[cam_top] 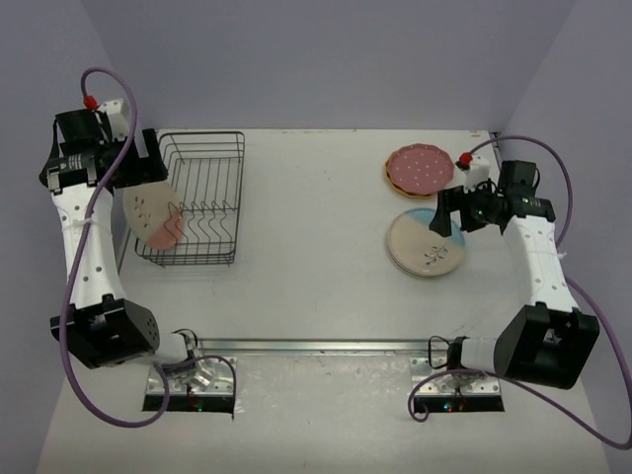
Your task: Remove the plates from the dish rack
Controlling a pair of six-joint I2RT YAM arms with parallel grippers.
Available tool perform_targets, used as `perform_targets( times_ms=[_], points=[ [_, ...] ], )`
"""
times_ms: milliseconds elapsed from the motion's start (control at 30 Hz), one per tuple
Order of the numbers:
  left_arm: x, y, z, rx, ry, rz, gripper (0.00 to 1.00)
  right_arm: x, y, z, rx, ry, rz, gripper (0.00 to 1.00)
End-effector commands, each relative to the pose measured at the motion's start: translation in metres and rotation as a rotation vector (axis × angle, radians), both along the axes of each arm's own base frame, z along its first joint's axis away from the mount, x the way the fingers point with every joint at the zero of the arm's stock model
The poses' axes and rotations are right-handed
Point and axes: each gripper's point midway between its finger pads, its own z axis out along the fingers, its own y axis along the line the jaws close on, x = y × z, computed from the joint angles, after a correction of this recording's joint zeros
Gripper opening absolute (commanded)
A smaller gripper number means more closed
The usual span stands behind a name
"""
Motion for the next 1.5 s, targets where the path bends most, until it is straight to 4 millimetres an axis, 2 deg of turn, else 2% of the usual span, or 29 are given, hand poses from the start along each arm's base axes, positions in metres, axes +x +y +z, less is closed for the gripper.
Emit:
perform_targets(
  times_ms=[0, 67, 167, 333, 500, 633, 1000, 1200, 1300, 1467],
  points=[
    [-0.002, 0.0, -0.009, -0.008, 0.062, -0.115, 0.95, 0.016, 0.014, 0.02, -0.027, -0.11, 0.008, 0.99],
    [-0.002, 0.008, -0.015, 0.002, 0.078, -0.108, 0.94, 0.016, 0.023, 0.021, -0.02, -0.111, 0.02, 0.99],
    [-0.001, 0.033, -0.03, 0.035, 0.122, -0.038, 0.93, 0.014, 0.037, 0.017, -0.02, -0.109, 0.049, 0.99],
    [0.002, 0.053, -0.047, 0.026, 0.163, 0.012, 0.93, 0.012, 0.047, 0.012, -0.037, -0.123, 0.078, 0.99],
    [0.009, 0.052, -0.069, -0.019, 0.191, -0.015, 0.93, 0.011, 0.052, 0.007, -0.025, -0.116, 0.085, 0.99],
    [0.018, 0.046, -0.081, -0.063, 0.184, -0.068, 0.88, 0.01, 0.054, 0.007, -0.019, -0.117, 0.091, 0.99],
    [0.029, 0.015, -0.111, -0.283, 0.186, -0.166, 0.62, 0.007, 0.059, 0.002, 0.014, -0.102, 0.1, 0.99],
    [0.033, 0.016, -0.109, -0.276, 0.158, -0.154, 0.41, 0.007, 0.06, 0.003, 0.02, -0.103, 0.103, 0.99],
    [0.033, 0.019, -0.11, -0.263, 0.163, -0.139, 0.26, 0.006, 0.061, 0.003, 0.025, -0.101, 0.103, 0.99],
    [0.034, 0.021, -0.097, -0.243, 0.138, -0.136, 0.08, 0.003, 0.064, 0.006, 0.044, -0.1, 0.106, 0.99]
  ],
)
